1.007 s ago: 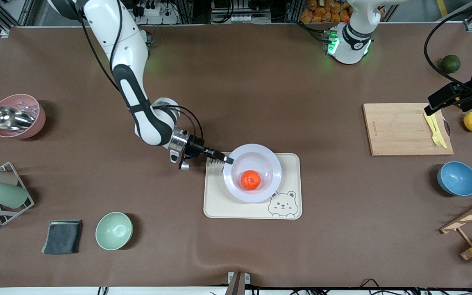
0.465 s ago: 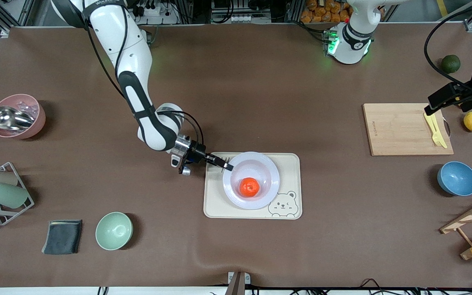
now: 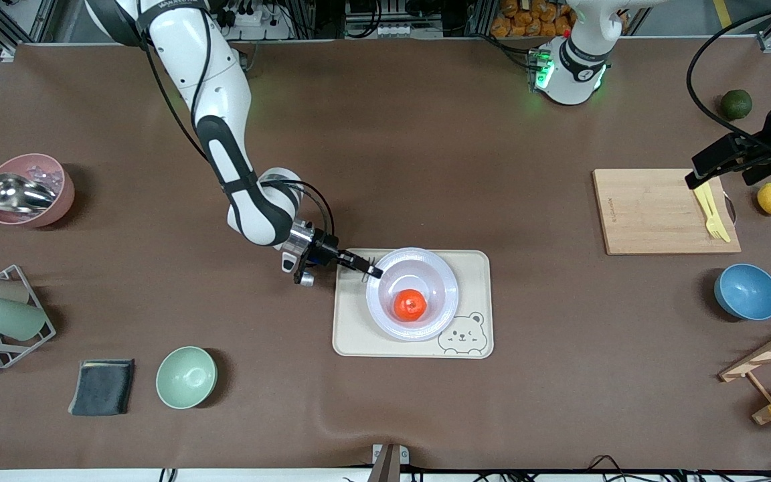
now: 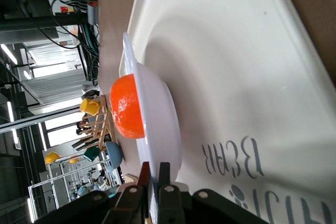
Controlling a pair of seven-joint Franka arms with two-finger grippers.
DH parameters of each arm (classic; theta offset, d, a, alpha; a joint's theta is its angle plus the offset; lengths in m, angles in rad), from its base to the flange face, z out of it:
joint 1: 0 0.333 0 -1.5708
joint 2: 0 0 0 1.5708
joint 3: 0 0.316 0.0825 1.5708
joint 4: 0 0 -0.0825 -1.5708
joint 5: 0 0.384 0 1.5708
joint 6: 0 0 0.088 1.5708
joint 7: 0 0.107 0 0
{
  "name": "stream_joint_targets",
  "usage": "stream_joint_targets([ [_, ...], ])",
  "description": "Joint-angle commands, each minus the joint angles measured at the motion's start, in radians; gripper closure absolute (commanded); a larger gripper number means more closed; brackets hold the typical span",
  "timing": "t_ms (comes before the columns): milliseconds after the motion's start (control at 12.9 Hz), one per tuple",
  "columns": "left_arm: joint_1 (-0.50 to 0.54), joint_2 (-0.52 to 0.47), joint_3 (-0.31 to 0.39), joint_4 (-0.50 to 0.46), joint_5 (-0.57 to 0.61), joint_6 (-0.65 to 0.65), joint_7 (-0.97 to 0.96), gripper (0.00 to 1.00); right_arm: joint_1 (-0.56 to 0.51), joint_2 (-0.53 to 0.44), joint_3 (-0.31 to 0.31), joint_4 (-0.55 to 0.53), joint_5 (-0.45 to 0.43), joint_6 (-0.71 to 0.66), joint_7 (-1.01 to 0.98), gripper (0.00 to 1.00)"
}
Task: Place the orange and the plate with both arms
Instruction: 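Settle the plate on the bear tray and open the right gripper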
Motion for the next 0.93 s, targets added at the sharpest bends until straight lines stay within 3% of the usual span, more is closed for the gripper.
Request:
stream_joint_targets([
  [0, 0.011, -0.020, -0.008, -0.007, -0.010, 0.001, 0.013, 0.00, -0.002, 0.009, 0.004, 0.036, -0.138, 0.015, 0.182, 0.55],
  [387, 0.006, -0.026, -0.014, -0.002, 0.046, -0.023, 0.003, 0.00, -0.001, 0.007, 0.004, 0.044, -0.167, 0.043, 0.213, 0.40],
  [852, 0.006, -0.035, -0.057, -0.008, 0.153, -0.036, -0.004, 0.00, -0.011, -0.002, 0.002, 0.042, -0.340, 0.043, 0.391, 0.40],
])
